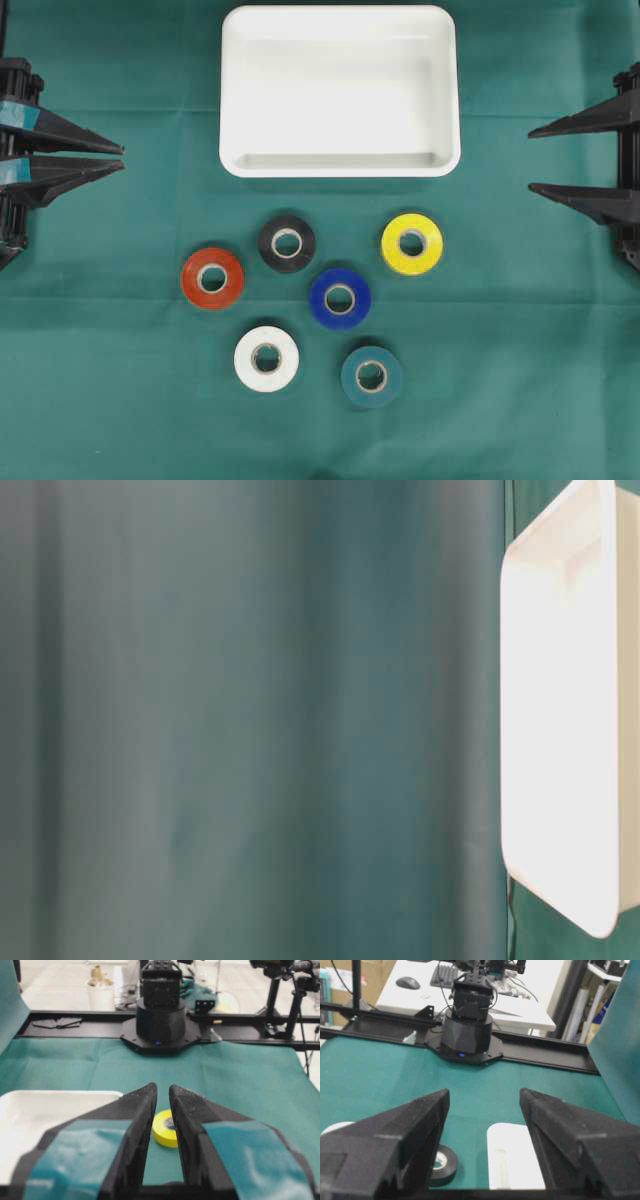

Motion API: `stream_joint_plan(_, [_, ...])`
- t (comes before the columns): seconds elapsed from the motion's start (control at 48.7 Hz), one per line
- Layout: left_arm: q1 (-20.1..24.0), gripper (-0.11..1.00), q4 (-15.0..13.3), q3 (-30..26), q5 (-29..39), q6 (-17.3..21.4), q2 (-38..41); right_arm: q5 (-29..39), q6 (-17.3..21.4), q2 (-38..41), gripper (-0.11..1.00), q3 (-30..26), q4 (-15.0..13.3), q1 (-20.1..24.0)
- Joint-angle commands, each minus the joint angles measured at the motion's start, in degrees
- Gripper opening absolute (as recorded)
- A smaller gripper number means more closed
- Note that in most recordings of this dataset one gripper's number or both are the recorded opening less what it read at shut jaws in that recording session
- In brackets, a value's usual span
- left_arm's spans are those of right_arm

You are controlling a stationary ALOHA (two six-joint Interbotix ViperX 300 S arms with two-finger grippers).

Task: Put the tape into the white case with the left arm.
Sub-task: 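Open the left gripper and raise it from the rest pose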

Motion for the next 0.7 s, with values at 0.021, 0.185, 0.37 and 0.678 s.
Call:
stream_joint_plan(0.021, [-0.7,0.24,-1.3,-0.9,-0.4,-0.1,0.5,-0.3,0.2,0.4,0.24,-0.3,0.0,-0.4])
stream_joint_plan(0.185, [-0.7,0.01,-1.3,-0.9,-0.4,0.0,0.7,0.1,0.3,0.4,-0.03,-0.3,0.0,-0.8])
stream_joint_plan(0.37, [-1.0,0.01,-1.5,-0.6,-0.2,-0.4,0.6,0.1,0.3,-0.1,-0.09,0.1,-0.1,-0.8])
stream_joint_plan(0.678, [-2.5,0.02,-1.4,-0.6,0.5,-2.3,1.3,4.0,2.9,0.0,-0.09,0.1,-0.1,-0.8])
